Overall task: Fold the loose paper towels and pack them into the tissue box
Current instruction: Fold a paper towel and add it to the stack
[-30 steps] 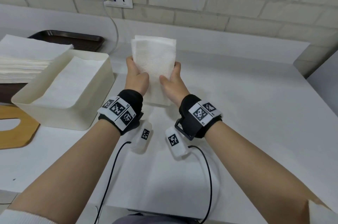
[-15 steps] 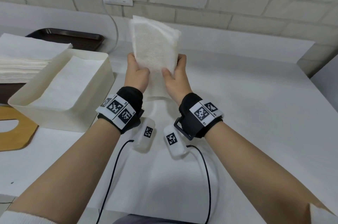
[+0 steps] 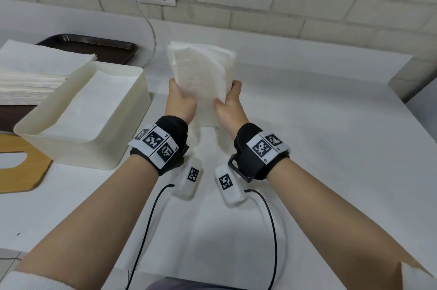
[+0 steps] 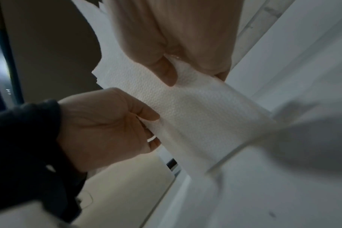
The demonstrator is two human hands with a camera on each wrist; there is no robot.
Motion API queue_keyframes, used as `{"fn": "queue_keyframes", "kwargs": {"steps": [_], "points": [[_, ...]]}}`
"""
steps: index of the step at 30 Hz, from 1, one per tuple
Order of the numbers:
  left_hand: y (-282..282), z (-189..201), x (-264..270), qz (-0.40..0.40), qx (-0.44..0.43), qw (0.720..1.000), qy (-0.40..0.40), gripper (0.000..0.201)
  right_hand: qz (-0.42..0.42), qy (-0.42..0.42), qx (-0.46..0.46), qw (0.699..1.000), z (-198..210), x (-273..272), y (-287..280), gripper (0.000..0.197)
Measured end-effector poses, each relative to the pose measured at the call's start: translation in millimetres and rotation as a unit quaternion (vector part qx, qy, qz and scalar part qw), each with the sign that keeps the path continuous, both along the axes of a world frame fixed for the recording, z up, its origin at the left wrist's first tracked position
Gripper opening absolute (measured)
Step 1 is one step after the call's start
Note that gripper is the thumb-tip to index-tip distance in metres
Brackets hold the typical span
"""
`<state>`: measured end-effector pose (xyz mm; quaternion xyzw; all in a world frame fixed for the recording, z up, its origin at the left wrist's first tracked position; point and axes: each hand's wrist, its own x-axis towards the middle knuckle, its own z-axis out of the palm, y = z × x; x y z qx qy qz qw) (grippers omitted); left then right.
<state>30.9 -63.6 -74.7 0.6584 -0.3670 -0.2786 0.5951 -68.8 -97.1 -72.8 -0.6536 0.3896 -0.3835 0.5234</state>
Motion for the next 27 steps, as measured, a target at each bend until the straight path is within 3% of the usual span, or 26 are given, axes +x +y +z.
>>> {"fn": "queue_keyframes", "kwargs": {"steps": [5, 11, 12, 14, 16, 18, 20, 23, 27], "points": [[-0.2, 8.1, 0.5, 0.001, -0.033, 0.998, 0.06, 0.046, -0.004, -0.05, -0.017, 0.999, 9.8, -0.2, -3.2, 0.032], [1.5, 4.6, 4.7, 0.015, 0.004, 0.998, 0.069, 0.042, 0.041, 0.068, -0.045, 0.996, 12.4, -10.2, -2.1, 0.03], [1.9, 6.4, 7.9, 0.037, -0.016, 0.997, 0.067, 0.047, 0.035, 0.086, -0.073, 0.993, 17.5, -12.4, -2.0, 0.03], [5.2, 10.3, 16.8, 0.085, -0.079, 0.993, -0.01, 0.067, 0.028, 0.147, -0.147, 0.978, 32.0, -17.9, -4.5, 0.027], [10.9, 15.1, 24.1, 0.09, -0.106, 0.981, -0.134, 0.082, 0.043, 0.24, -0.219, 0.945, 48.9, -23.3, -8.4, 0.028], [14.4, 20.5, 25.4, 0.033, -0.092, 0.98, -0.175, 0.078, 0.069, 0.349, -0.259, 0.898, 63.0, -26.2, -12.2, 0.033], [12.9, 20.9, 21.3, -0.03, -0.038, 0.992, -0.12, 0.063, 0.087, 0.44, -0.281, 0.848, 72.0, -26.2, -12.4, 0.038], [2.8, 5.7, 21.7, -0.034, 0.063, 0.997, -0.019, 0.057, 0.102, 0.529, -0.308, 0.784, 71.8, -22.5, -5.5, 0.039], [-0.6, -15.6, 21.0, -0.027, 0.177, 0.983, 0.032, 0.061, 0.16, 0.592, -0.282, 0.738, 47.3, -19.4, 0.6, 0.047]]}}
